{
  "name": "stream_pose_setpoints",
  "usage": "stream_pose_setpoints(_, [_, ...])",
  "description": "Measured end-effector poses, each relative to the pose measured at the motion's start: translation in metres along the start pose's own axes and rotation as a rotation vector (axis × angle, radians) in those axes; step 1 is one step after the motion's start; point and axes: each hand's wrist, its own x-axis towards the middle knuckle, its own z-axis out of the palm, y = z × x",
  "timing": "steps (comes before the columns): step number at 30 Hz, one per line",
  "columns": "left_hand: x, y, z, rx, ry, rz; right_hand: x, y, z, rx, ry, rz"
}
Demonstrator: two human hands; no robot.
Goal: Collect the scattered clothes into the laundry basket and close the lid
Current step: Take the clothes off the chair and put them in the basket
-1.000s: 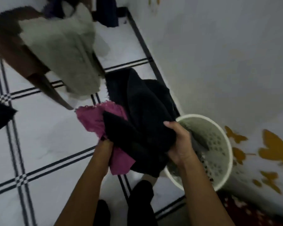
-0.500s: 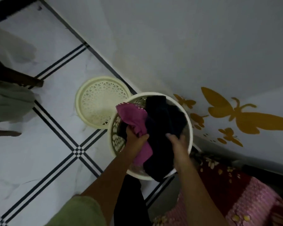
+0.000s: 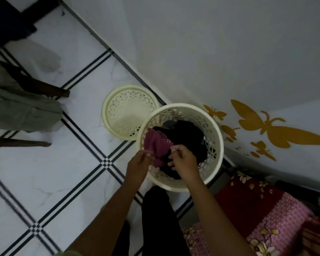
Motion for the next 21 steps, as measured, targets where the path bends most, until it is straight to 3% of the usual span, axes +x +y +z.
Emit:
stream_pose_setpoints(9, [-0.101, 0.078, -0.192, -0.2, 0.283, 0.122, -0.102, -0.16, 0.115, -0.193, -0.262, -0.288])
stream_pose_setpoints(14, [-0.145, 0.07, -0.326, -0.212, 0.425, 0.162, -0.154, -0.231, 0.217, -0.35, -0.414, -0.42])
stream_pose_setpoints(21, [-0.18, 0.027, -0.51, -0.247, 0.563, 0.153, -0.203, -0.302, 0.379, -0.426, -0.489, -0.436])
